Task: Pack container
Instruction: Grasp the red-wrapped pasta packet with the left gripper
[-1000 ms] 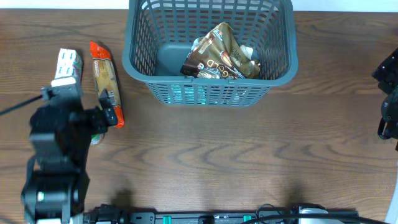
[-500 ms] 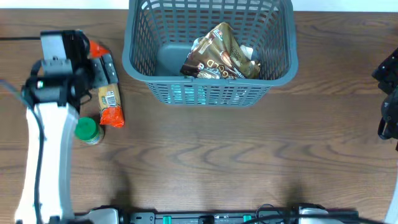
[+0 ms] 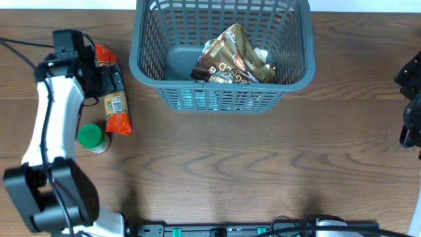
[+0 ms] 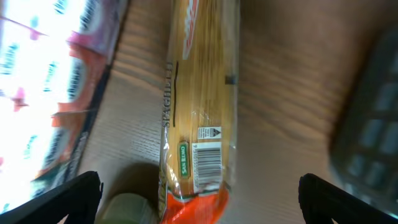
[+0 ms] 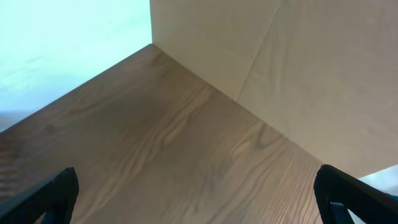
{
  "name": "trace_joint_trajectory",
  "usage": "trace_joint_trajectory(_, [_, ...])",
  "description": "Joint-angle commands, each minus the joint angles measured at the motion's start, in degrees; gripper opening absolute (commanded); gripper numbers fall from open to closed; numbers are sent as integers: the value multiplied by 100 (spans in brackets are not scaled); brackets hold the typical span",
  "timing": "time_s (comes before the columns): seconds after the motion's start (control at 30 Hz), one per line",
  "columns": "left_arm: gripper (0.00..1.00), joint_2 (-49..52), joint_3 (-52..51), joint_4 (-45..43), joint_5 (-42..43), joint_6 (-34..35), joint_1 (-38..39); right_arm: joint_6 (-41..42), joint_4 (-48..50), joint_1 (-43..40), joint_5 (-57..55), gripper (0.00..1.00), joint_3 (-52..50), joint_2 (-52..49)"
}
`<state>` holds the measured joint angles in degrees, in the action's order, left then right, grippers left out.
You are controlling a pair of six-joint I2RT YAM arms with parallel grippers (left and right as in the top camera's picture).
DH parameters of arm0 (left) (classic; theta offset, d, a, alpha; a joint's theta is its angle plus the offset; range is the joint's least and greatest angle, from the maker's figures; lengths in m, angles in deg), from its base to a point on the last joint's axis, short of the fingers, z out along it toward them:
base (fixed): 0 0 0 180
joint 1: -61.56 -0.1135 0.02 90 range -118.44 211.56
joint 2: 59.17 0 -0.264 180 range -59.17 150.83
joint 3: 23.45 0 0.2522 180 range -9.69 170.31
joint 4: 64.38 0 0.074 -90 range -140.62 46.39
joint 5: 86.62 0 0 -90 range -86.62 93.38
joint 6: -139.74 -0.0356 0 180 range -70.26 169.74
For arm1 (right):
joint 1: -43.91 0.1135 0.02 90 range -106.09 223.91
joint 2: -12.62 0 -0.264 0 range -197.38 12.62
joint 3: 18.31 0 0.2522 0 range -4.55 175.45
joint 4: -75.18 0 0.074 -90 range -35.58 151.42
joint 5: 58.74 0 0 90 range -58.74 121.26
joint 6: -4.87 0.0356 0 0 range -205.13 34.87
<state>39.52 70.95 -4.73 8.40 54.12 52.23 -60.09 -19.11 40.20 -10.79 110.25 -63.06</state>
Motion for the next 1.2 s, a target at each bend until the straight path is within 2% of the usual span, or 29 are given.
trace_joint_trajectory(0.0, [98, 356, 109, -39, 59, -271, -15, 66, -9, -39, -101, 99, 31, 13])
trace_joint_trajectory(0.97, [98, 2140, 109, -1349, 205, -411, -15, 63, -9, -39, -101, 99, 31, 13])
trace_joint_trajectory(1.17, [99, 2371, 107, -1338, 205, -389, -15, 63, -9, -39, -101, 99, 31, 13])
